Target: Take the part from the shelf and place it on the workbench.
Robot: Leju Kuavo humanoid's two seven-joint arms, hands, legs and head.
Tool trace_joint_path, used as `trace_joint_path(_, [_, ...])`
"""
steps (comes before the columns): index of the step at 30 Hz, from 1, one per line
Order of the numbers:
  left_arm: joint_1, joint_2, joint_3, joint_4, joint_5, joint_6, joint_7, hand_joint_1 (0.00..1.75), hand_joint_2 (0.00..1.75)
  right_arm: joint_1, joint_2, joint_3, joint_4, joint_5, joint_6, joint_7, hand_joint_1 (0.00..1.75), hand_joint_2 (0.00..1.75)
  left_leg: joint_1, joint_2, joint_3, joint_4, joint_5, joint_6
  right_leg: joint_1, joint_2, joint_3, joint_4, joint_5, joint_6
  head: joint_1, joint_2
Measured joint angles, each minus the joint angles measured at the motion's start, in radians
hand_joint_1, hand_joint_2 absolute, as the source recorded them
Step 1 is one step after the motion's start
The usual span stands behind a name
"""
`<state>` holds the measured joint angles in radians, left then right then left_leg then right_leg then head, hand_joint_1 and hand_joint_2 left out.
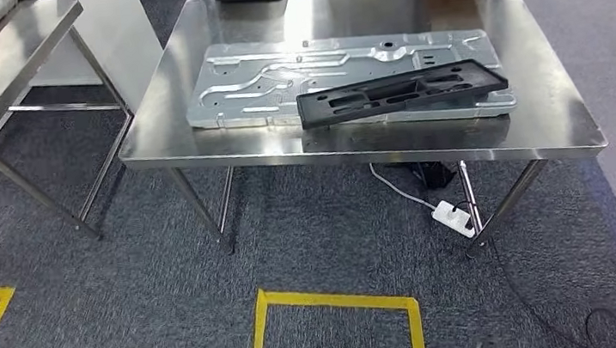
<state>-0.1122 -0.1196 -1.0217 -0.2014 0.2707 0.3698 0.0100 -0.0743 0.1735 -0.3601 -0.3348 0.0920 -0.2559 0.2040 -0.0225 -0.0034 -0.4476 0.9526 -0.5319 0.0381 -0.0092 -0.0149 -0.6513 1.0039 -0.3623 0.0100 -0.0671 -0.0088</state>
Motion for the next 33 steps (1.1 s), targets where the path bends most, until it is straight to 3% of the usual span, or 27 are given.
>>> trace_joint_path(1, [0.0,0.0,-0.003,0.0,-0.009,-0.002,0.0,0.0,0.0,0.0,-0.003,0.037,0.012,0.059,0.047,0.022,0.0,0.0,0.001,0.002,-0.004,-0.009,0.015,0.007,-0.001,0.002,-0.003,0.002,-0.006,0.005,0.0,0.0])
trace_joint_path(2, [-0.001,-0.001,-0.006,0.0,-0.015,-0.004,-0.001,0.0,0.0,0.001,-0.006,0.077,0.022,0.106,0.078,0.04,0.0,0.0,0.003,0.004,-0.012,-0.017,0.032,0.015,-0.001,0.004,-0.011,0.019,-0.033,0.009,0.002,0.0])
trace_joint_path(3, [-0.002,-0.001,-0.01,0.0,-0.02,-0.004,-0.004,0.0,0.0,0.001,-0.009,0.114,0.031,0.136,0.099,0.051,0.0,0.0,0.006,0.005,-0.023,-0.023,0.048,0.021,-0.002,0.007,-0.023,0.055,-0.079,0.013,0.005,0.0])
trace_joint_path(5, [-0.004,-0.002,-0.016,0.0,-0.023,0.0,-0.014,0.0,0.0,0.002,-0.013,0.173,0.046,0.156,0.121,0.068,0.0,0.0,0.006,0.007,-0.055,-0.02,0.073,0.026,-0.004,0.01,-0.053,0.177,-0.184,0.02,0.007,0.0])
trace_joint_path(6, [-0.004,-0.002,-0.018,0.0,-0.023,0.003,-0.018,0.0,0.0,0.002,-0.015,0.197,0.052,0.159,0.13,0.076,0.0,0.0,0.006,0.007,-0.073,-0.015,0.085,0.025,-0.006,0.01,-0.06,0.237,-0.207,0.024,0.008,0.0])
trace_joint_path(7, [-0.005,-0.002,-0.02,0.0,-0.024,0.007,-0.019,0.0,0.0,0.002,-0.018,0.219,0.058,0.163,0.14,0.086,0.0,0.0,0.007,0.008,-0.094,-0.008,0.096,0.022,-0.008,0.01,-0.058,0.277,-0.204,0.029,0.007,0.0])
trace_joint_path(8, [-0.005,-0.003,-0.021,0.0,-0.024,0.011,-0.016,0.0,0.0,0.002,-0.021,0.241,0.063,0.167,0.15,0.095,0.0,0.0,0.009,0.01,-0.115,0.0,0.105,0.018,-0.011,0.01,-0.044,0.29,-0.181,0.033,0.007,0.0])
trace_joint_path(9, [-0.005,-0.003,-0.021,0.0,-0.024,0.015,-0.01,0.0,0.0,0.002,-0.024,0.262,0.068,0.174,0.161,0.103,0.0,0.0,0.011,0.01,-0.139,0.013,0.114,0.013,-0.015,0.01,-0.01,0.264,-0.151,0.038,0.008,0.0])
trace_joint_path(10, [-0.005,-0.003,-0.022,0.0,-0.023,0.019,-0.001,0.0,0.0,0.001,-0.027,0.281,0.072,0.179,0.173,0.111,0.0,0.0,0.013,0.011,-0.162,0.029,0.12,0.007,-0.02,0.011,0.041,0.206,-0.14,0.044,0.008,0.0])
trace_joint_path(11, [-0.006,-0.003,-0.022,0.0,-0.021,0.023,0.008,0.0,0.0,0.0,-0.028,0.297,0.075,0.184,0.186,0.118,0.0,0.0,0.015,0.011,-0.182,0.047,0.124,0.001,-0.021,0.012,0.096,0.132,-0.149,0.047,0.008,0.0])
trace_joint_path(12, [-0.006,-0.003,-0.022,0.0,-0.018,0.029,0.018,0.0,0.0,-0.001,-0.029,0.312,0.077,0.188,0.201,0.122,0.0,0.0,0.015,0.011,-0.199,0.064,0.128,-0.006,-0.021,0.014,0.14,0.07,-0.164,0.045,0.007,0.0])
trace_joint_path(13, [-0.006,-0.003,-0.022,0.0,-0.013,0.033,0.027,0.0,0.0,-0.002,-0.029,0.325,0.079,0.189,0.216,0.125,0.0,0.0,0.014,0.011,-0.207,0.075,0.131,-0.012,-0.02,0.016,0.161,0.033,-0.184,0.04,0.007,0.0])
trace_joint_path(14, [-0.006,-0.003,-0.022,0.0,-0.008,0.036,0.033,0.0,0.0,-0.003,-0.029,0.338,0.082,0.19,0.231,0.125,0.0,0.0,0.014,0.011,-0.212,0.081,0.137,-0.017,-0.015,0.018,0.164,0.02,-0.191,0.03,0.005,0.0])
trace_joint_path(16, [-0.005,-0.002,-0.022,0.0,0.006,0.04,0.04,0.0,0.0,-0.002,-0.03,0.368,0.09,0.196,0.259,0.124,0.0,0.0,0.018,0.009,-0.22,0.089,0.136,-0.029,-0.015,0.011,0.144,0.025,-0.177,0.009,0.004,0.0])
trace_joint_path(18, [-0.004,-0.001,-0.022,0.0,0.018,0.041,0.043,0.0,0.0,-0.002,-0.034,0.401,0.096,0.214,0.279,0.121,0.0,0.0,0.023,0.007,-0.241,0.138,0.072,-0.04,-0.015,0.002,0.122,0.022,-0.157,-0.011,0.0,0.0])
trace_joint_path(20, [-0.005,-0.001,-0.022,0.0,0.021,0.048,0.044,0.0,0.0,-0.002,-0.039,0.432,0.098,0.237,0.296,0.113,0.0,0.0,0.025,0.007,-0.267,0.247,-0.024,-0.046,-0.012,-0.006,0.096,0.021,-0.137,-0.018,-0.005,0.0])
trace_joint_path(21, [-0.005,-0.001,-0.022,0.0,0.017,0.056,0.045,0.0,0.0,-0.002,-0.041,0.447,0.099,0.248,0.306,0.109,0.0,0.0,0.025,0.007,-0.274,0.304,-0.048,-0.047,-0.009,-0.012,0.082,0.021,-0.126,-0.019,-0.006,0.0])
trace_joint_path(22, [-0.005,-0.001,-0.022,0.0,0.013,0.065,0.048,0.0,0.0,-0.002,-0.043,0.462,0.101,0.259,0.316,0.105,0.0,0.0,0.025,0.008,-0.272,0.345,-0.047,-0.046,-0.007,-0.019,0.068,0.022,-0.116,-0.02,-0.006,0.0])
trace_joint_path(23, [-0.005,-0.001,-0.022,0.0,0.008,0.073,0.051,0.0,0.0,-0.002,-0.045,0.476,0.102,0.268,0.323,0.104,0.0,0.0,0.025,0.008,-0.259,0.359,-0.026,-0.043,-0.004,-0.028,0.055,0.023,-0.108,-0.02,-0.006,0.0])
trace_joint_path(24, [-0.004,0.0,-0.022,0.0,0.004,0.08,0.055,0.0,0.0,-0.002,-0.046,0.489,0.104,0.275,0.327,0.104,0.0,0.0,0.024,0.011,-0.228,0.337,0.004,-0.039,-0.002,-0.037,0.046,0.023,-0.099,-0.019,-0.005,0.0])
trace_joint_path(25, [-0.004,0.0,-0.022,0.0,0.002,0.084,0.06,0.0,0.0,-0.003,-0.047,0.5,0.105,0.281,0.328,0.103,0.0,0.0,0.021,0.023,-0.18,0.283,0.025,-0.033,-0.001,-0.045,0.039,0.024,-0.092,-0.018,-0.006,0.0])
trace_joint_path(26, [-0.005,0.0,-0.022,0.0,0.0,0.086,0.065,0.0,0.0,-0.003,-0.047,0.512,0.106,0.284,0.327,0.101,0.0,0.0,0.016,0.041,-0.122,0.206,0.026,-0.027,0.001,-0.053,0.035,0.025,-0.086,-0.016,-0.006,0.0])
trace_joint_path(28, [-0.008,0.001,-0.022,0.0,0.0,0.087,0.072,0.0,0.0,-0.003,-0.048,0.536,0.108,0.289,0.326,0.095,0.0,0.0,0.003,0.071,-0.034,0.071,-0.003,-0.015,0.001,-0.071,0.032,0.027,-0.075,-0.008,-0.007,0.0])
trace_joint_path(30, [-0.008,0.002,-0.022,0.0,0.0,0.084,0.075,0.0,0.0,-0.004,-0.047,0.56,0.11,0.29,0.326,0.089,0.0,0.0,-0.003,0.061,-0.016,0.022,-0.018,-0.002,-0.001,-0.093,0.034,0.024,-0.066,0.005,-0.008,0.0])
trace_joint_path(31, [-0.005,0.002,-0.022,0.0,0.001,0.082,0.075,0.0,0.0,-0.006,-0.048,0.571,0.111,0.29,0.326,0.088,0.0,0.0,-0.001,0.052,-0.018,0.015,-0.012,0.004,-0.003,-0.09,0.034,0.026,-0.066,0.011,-0.008,0.0])
trace_joint_path(33, [-0.001,0.002,-0.022,0.0,0.001,0.08,0.077,0.0,0.0,-0.007,-0.049,0.588,0.112,0.291,0.327,0.087,0.0,0.0,0.005,0.034,-0.022,0.004,0.005,0.016,-0.006,-0.05,0.017,0.067,-0.099,0.02,-0.006,0.0])
